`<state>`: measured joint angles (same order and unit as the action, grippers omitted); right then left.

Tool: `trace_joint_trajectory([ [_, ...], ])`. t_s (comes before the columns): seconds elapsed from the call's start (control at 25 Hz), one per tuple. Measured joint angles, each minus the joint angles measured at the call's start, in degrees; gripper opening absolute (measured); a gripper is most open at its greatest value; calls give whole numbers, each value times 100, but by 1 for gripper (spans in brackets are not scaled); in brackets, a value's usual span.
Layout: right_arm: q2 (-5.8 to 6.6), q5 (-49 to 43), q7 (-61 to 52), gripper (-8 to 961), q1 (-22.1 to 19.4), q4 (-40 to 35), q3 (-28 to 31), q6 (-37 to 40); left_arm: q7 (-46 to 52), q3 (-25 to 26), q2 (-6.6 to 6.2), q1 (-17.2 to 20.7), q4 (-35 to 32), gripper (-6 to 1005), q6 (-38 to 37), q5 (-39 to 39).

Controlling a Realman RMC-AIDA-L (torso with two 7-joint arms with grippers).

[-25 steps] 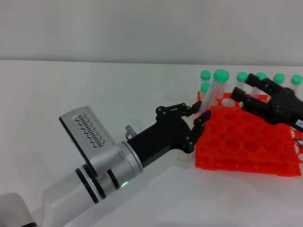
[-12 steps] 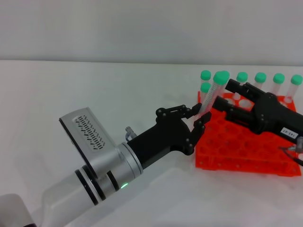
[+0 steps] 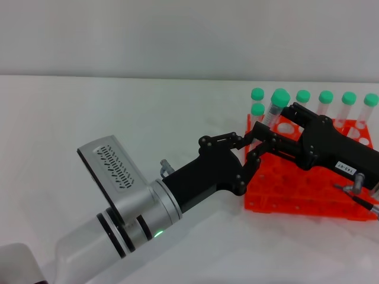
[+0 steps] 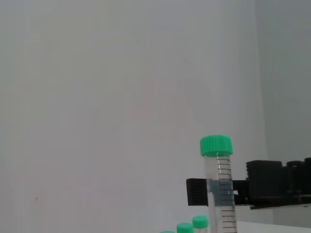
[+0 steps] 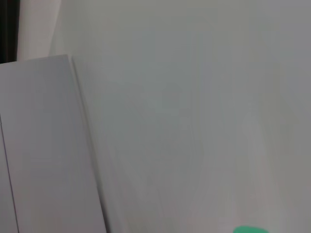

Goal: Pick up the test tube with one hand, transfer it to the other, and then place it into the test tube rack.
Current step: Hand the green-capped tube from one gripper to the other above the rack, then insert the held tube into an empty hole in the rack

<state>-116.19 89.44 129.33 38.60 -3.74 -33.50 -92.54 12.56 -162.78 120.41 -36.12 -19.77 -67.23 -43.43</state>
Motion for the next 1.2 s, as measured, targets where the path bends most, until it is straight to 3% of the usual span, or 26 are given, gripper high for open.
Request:
trace_joint_trajectory([
  [0.32, 12, 0, -3, 698, 9, -52, 10, 8, 0, 0, 10, -9, 0, 194, 91, 2],
  [0.56, 33, 0, -4, 457, 13, -67, 11, 13, 0, 0, 8, -34, 0, 194, 133, 4],
  [0.76, 48, -3, 3, 335, 11, -108, 10, 21, -1, 0, 9, -44, -1, 195, 135, 5],
  [0.88, 47, -7, 4, 212, -17, -148, 9, 23, -2, 5, 9, -52, -3, 195, 170, 7],
  [1.2, 44, 35, 6, 211, -37, -152, 8, 49, -19, 41, 8, -143, -90, 195, 571, 18],
])
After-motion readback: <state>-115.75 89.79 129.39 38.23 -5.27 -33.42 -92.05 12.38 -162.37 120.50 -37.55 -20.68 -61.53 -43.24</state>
